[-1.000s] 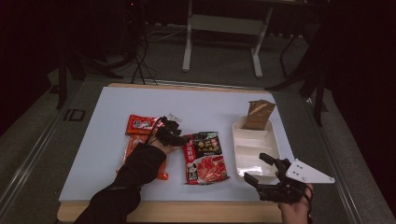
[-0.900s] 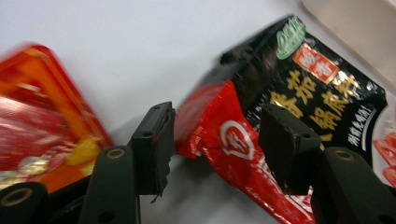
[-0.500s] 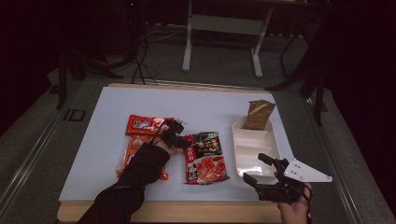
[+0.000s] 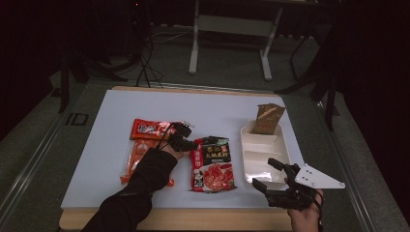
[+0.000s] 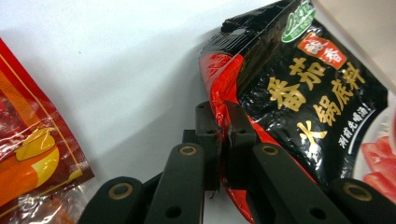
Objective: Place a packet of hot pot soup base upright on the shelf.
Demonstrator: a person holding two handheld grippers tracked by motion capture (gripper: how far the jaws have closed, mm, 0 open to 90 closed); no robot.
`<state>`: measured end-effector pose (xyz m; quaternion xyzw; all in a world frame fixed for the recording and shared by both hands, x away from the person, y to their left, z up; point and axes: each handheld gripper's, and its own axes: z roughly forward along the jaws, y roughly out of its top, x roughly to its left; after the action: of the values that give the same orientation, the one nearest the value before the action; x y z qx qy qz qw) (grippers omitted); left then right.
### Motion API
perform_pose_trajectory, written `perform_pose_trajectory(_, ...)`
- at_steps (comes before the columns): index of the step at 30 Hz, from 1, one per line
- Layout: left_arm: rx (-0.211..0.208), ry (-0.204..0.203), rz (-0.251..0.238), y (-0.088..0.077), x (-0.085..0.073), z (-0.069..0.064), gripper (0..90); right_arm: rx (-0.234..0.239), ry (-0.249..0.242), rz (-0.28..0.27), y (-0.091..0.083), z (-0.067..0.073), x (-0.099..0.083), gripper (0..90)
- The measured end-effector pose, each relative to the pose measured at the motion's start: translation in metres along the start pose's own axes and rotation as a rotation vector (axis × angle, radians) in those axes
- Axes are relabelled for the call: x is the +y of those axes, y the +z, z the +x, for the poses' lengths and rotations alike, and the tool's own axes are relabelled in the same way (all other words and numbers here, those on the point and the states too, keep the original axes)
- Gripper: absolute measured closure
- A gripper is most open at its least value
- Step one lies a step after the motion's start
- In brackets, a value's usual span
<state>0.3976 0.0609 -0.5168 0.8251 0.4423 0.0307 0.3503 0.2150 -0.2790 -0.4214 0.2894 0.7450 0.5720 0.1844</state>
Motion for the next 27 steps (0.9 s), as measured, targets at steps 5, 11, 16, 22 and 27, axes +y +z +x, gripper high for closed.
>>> perform_pose_trajectory(5, -0.014, 0.034, -0.065, -0.019, 0.004, -0.01, 87.3, -0.008, 0.003, -0.004, -0.002, 0.0, 0.001, 14.9)
perform_pose_trajectory(11, -0.045, 0.04, -0.115, -0.038, 0.005, -0.019, 87.4, -0.011, -0.001, -0.016, -0.003, 0.0, 0.004, 14.9)
perform_pose_trajectory(16, -0.075, 0.06, -0.155, -0.05, 0.003, -0.026, 87.3, -0.02, -0.023, -0.031, -0.005, 0.0, 0.004, 14.9)
perform_pose_trajectory(22, -0.087, 0.132, -0.201, -0.06, 0.002, -0.037, 87.1, -0.037, -0.04, -0.04, -0.005, -0.001, 0.005, 14.8)
perform_pose_trajectory(27, -0.108, 0.129, -0.231, -0.067, 0.001, -0.042, 87.2, -0.041, -0.045, -0.037, -0.006, -0.001, 0.006, 14.8)
